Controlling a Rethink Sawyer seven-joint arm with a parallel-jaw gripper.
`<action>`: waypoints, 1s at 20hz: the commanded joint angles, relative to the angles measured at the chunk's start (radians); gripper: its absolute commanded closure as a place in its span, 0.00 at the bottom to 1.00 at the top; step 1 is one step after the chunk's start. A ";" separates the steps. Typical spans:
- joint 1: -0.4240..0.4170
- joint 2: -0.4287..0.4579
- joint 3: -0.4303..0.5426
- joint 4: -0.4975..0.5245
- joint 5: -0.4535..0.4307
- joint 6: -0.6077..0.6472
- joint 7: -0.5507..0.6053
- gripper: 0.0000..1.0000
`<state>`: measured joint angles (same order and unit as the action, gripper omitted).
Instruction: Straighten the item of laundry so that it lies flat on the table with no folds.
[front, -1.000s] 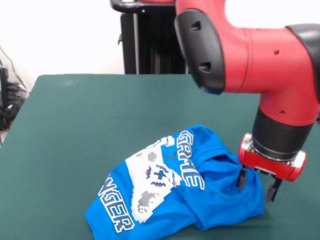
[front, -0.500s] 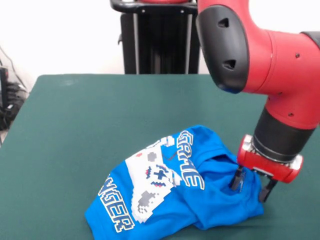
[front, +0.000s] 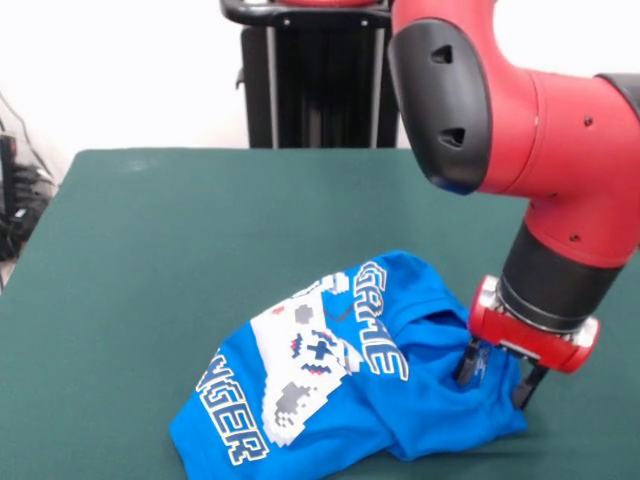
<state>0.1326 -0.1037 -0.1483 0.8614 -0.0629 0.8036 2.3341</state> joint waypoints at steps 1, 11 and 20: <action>-0.056 0.056 0.145 0.097 0.053 -0.151 0.091 0.00; -0.109 0.019 0.294 0.137 0.122 -0.128 -0.011 0.00; -0.115 0.001 0.310 0.153 0.116 -0.117 -0.002 0.00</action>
<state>0.0051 -0.1159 0.0035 0.8819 0.0252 0.7807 2.3343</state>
